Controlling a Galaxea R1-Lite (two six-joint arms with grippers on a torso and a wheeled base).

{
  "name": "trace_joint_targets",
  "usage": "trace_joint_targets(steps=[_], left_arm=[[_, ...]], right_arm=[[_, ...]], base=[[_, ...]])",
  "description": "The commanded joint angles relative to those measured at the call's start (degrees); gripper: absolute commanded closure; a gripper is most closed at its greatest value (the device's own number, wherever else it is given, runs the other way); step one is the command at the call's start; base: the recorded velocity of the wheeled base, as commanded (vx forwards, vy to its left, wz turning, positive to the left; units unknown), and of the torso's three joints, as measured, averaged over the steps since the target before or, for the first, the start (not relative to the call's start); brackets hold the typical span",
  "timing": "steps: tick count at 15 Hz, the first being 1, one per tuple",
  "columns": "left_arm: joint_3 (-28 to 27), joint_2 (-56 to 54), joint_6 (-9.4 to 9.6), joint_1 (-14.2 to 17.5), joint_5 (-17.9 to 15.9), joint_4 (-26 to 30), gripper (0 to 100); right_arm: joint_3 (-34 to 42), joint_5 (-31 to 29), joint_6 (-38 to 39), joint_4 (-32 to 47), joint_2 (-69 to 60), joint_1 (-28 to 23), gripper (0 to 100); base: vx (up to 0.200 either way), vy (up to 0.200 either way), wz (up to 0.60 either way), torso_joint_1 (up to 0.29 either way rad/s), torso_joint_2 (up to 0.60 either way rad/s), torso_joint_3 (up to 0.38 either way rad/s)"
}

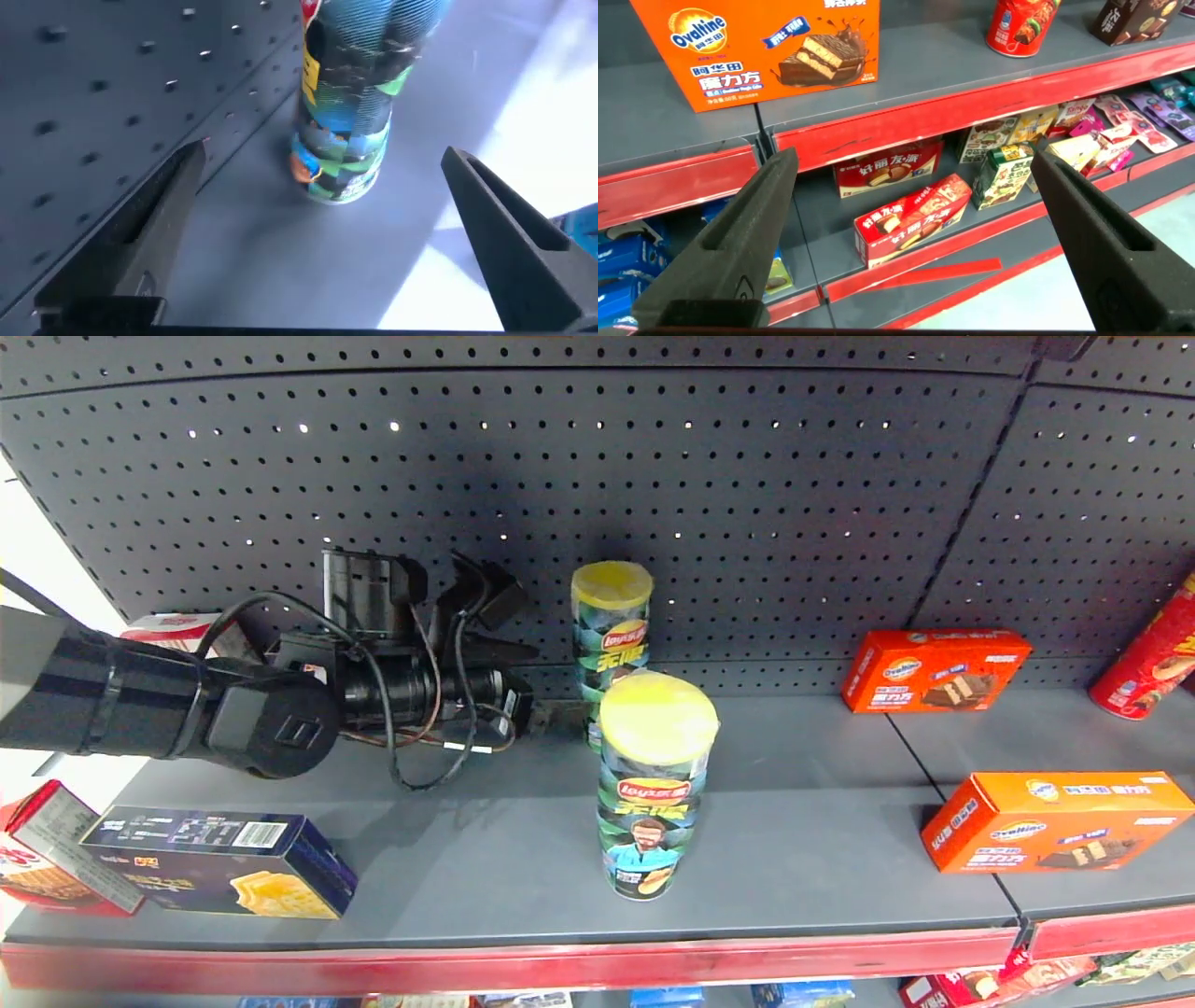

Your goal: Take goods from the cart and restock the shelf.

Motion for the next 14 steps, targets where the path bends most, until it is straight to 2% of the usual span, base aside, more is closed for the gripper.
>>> trace_joint_targets(steps=[1,7,14], left_arm=[[0.01,-1.55,-0.08,0.01,1.44,-0.13,0],[-4.3,1.09,-0.61,-0.16,8.12,-0.13,0],[-4.83,1.79,-0.61,-0.08,10.32,-0.39,0]], right_arm=[[0.0,0.01,-0.03,-0.01,0.07,0.0,0],[0.0,0.01,0.06,-0.01,0.07,0.0,0],[0.0,0.01,0.06,-0.01,0.07,0.0,0]], base=[[0.0,0.0,0.0,0.0,0.0,0.0],[0.0,0.0,0.0,0.0,0.0,0.0],[0.0,0.0,0.0,0.0,0.0,0.0]])
